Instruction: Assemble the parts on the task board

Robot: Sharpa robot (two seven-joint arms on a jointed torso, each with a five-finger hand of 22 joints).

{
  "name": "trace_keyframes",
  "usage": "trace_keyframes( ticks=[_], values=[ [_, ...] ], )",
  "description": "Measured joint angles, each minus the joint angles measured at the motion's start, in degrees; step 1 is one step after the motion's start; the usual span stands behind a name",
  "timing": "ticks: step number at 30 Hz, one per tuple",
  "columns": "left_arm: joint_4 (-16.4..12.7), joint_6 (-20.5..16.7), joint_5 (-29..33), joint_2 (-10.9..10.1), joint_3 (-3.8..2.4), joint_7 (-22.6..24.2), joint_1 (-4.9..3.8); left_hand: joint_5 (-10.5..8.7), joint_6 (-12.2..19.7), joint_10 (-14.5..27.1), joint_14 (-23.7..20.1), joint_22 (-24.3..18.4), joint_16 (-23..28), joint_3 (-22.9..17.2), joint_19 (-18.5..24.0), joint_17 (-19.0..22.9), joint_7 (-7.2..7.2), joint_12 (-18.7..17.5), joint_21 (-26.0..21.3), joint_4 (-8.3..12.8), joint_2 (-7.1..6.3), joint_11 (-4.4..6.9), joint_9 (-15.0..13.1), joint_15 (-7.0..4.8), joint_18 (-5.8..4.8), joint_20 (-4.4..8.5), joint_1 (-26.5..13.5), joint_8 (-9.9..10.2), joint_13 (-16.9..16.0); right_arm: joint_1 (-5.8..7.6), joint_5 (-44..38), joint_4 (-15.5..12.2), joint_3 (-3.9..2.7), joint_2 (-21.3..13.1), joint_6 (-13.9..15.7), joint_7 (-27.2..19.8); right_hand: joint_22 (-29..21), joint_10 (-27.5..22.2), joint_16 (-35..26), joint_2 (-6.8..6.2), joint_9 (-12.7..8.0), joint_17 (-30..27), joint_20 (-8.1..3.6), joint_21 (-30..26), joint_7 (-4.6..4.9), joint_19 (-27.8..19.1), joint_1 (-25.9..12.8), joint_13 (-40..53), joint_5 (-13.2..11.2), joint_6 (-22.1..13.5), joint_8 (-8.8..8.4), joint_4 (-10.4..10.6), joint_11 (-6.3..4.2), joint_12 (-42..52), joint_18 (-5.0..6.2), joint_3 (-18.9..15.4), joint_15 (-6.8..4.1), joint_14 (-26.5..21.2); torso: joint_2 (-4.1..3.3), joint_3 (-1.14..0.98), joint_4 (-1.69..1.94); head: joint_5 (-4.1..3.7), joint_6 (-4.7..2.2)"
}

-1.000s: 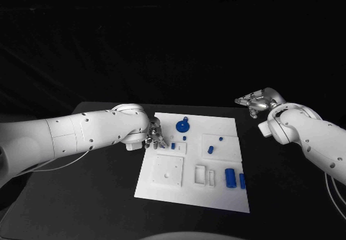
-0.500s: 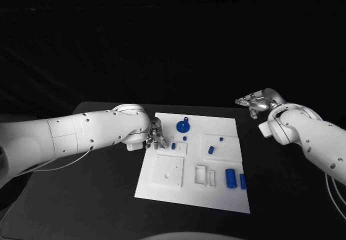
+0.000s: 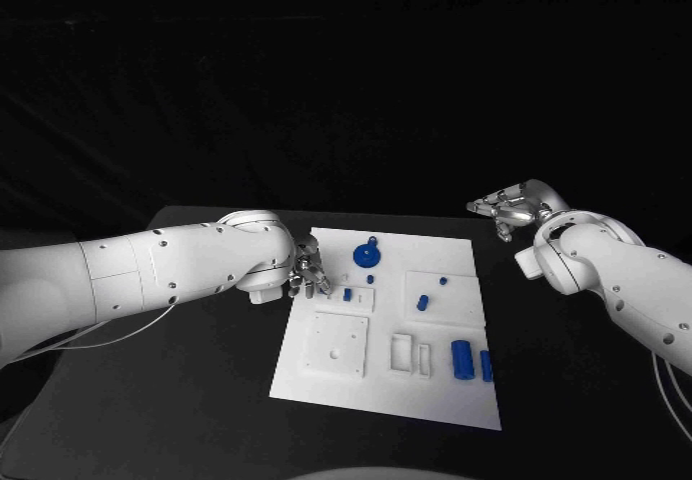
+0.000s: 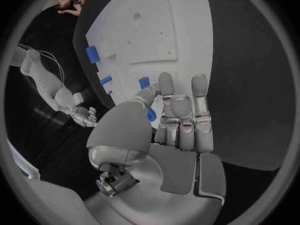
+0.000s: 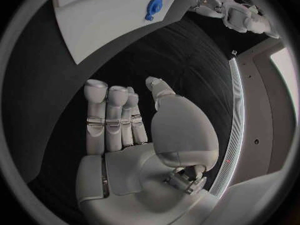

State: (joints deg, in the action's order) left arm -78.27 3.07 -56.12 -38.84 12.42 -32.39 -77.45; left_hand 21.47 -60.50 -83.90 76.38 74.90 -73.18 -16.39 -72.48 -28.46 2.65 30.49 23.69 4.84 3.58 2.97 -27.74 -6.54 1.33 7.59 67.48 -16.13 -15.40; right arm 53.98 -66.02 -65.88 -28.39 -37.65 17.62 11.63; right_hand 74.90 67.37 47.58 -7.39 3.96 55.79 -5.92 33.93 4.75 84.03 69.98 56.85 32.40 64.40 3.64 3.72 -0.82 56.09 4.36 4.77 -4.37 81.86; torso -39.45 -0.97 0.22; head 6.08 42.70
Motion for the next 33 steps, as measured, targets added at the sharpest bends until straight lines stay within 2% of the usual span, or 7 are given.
trace_keyframes(
  ticks=[4,11,15,19,24,29,33],
  values=[
    [-0.44,-0.95,0.28,-0.46,-0.59,0.37,-0.04,1.06,-0.42,0.00,0.42,0.04,0.00,0.16,0.00,-0.55,0.43,0.00,0.27,0.16,0.00,0.00,-0.23,-0.01,0.00,0.00,0.00,0.89,0.06,-0.10,0.01,-0.34,0.00,-0.14,-0.03,-0.02,0.00,0.00,0.00,0.00,0.00,-0.08,0.00,0.00,0.00,0.00,0.00,-0.04,0.00,0.00,0.00,0.00,0.00,0.00,0.00,0.00,0.00,0.00,0.00,0.01,0.01,0.07,-0.16],
    [-1.00,-2.20,0.82,-1.20,-1.40,1.05,-0.20,1.12,-1.24,-0.01,0.72,0.04,0.00,0.31,0.21,-1.76,1.24,0.23,0.91,0.32,0.00,0.00,-3.30,0.09,-0.01,-0.21,0.00,3.99,0.38,-0.37,0.03,-1.36,0.00,-0.42,-0.12,-0.15,0.00,0.00,-0.22,0.00,0.00,-0.13,0.00,0.00,0.00,0.00,0.00,-0.05,0.00,0.00,0.00,-0.02,0.00,0.00,0.00,0.02,0.00,0.00,-0.02,0.02,0.01,0.20,-0.40],
    [-1.28,-2.74,1.33,-1.80,-2.35,1.82,-0.23,1.13,-1.96,-0.04,1.10,0.04,0.00,0.30,0.21,-1.85,1.95,0.23,1.14,0.33,0.09,-0.02,-4.12,-0.09,-0.01,-0.21,0.29,6.30,0.54,-0.78,0.02,-2.84,0.00,-0.74,-0.13,-0.69,0.00,0.00,-0.22,0.50,0.00,-0.13,0.00,0.00,0.00,0.00,0.50,-0.05,0.00,0.00,0.00,-1.54,0.00,0.00,0.00,0.87,0.00,0.00,-0.04,0.03,0.01,0.23,-0.60],
    [-1.15,-3.05,3.40,-2.72,-3.00,4.86,-0.28,1.11,-2.47,-0.14,1.12,0.03,0.91,0.30,0.20,-1.22,2.45,0.23,1.14,0.33,-0.18,-0.11,-5.12,-0.09,0.00,-0.21,1.07,8.39,0.87,-1.52,-0.49,-5.28,0.00,-1.17,-0.05,-2.01,0.00,0.00,-0.22,0.69,-0.10,-0.06,0.00,0.00,0.02,0.00,1.45,0.03,-0.95,-0.02,0.00,-5.58,0.00,0.00,0.00,3.46,0.00,0.00,-0.05,0.04,-0.01,0.23,-1.10],
    [0.26,-2.86,9.94,-3.78,-3.30,13.23,-0.34,1.03,-2.49,-0.15,1.20,0.03,0.91,0.30,0.20,-1.42,2.44,0.23,1.14,0.34,0.04,-0.12,-5.79,-0.01,-0.01,-0.21,1.44,9.48,0.85,-2.43,-2.85,-9.71,0.53,-1.63,0.18,-5.10,0.00,0.00,-0.22,1.02,-0.18,0.15,0.00,0.67,0.35,0.00,1.25,0.26,-2.42,-0.35,0.00,-12.82,0.00,0.00,0.00,7.26,0.00,0.00,-0.04,0.03,0.00,0.08,-2.20],
    [1.52,-1.64,19.65,-4.54,-3.37,22.58,-0.38,0.66,-2.81,-0.23,0.88,0.03,0.91,0.60,0.43,-1.60,2.70,0.23,1.14,0.68,0.20,-0.20,-5.95,-0.33,-0.01,0.02,1.59,9.87,0.64,-3.14,-7.81,-14.43,1.94,-1.96,0.99,-9.03,0.00,0.00,-0.22,1.71,-0.23,0.08,0.00,1.02,0.75,0.00,1.01,0.32,-4.79,-0.76,0.00,-17.76,0.01,0.00,0.00,9.21,0.00,0.00,-0.03,0.02,-0.01,-0.02,-2.92],
    [2.32,0.06,26.66,-4.88,-3.28,27.78,-0.37,1.99,-2.84,-0.04,0.78,0.02,0.91,0.59,0.61,-1.76,2.69,0.23,1.14,0.70,0.20,-0.01,-6.14,-0.41,-0.01,0.20,1.59,10.21,0.50,-3.34,-12.55,-17.39,3.52,-2.10,1.96,-11.43,0.00,0.20,-0.22,1.82,-0.25,0.03,0.00,1.13,0.76,0.00,0.90,0.32,-6.50,-0.76,0.00,-19.47,0.21,0.00,0.00,9.65,0.00,0.00,-0.02,0.02,-0.01,-0.10,-3.40]
  ],
)
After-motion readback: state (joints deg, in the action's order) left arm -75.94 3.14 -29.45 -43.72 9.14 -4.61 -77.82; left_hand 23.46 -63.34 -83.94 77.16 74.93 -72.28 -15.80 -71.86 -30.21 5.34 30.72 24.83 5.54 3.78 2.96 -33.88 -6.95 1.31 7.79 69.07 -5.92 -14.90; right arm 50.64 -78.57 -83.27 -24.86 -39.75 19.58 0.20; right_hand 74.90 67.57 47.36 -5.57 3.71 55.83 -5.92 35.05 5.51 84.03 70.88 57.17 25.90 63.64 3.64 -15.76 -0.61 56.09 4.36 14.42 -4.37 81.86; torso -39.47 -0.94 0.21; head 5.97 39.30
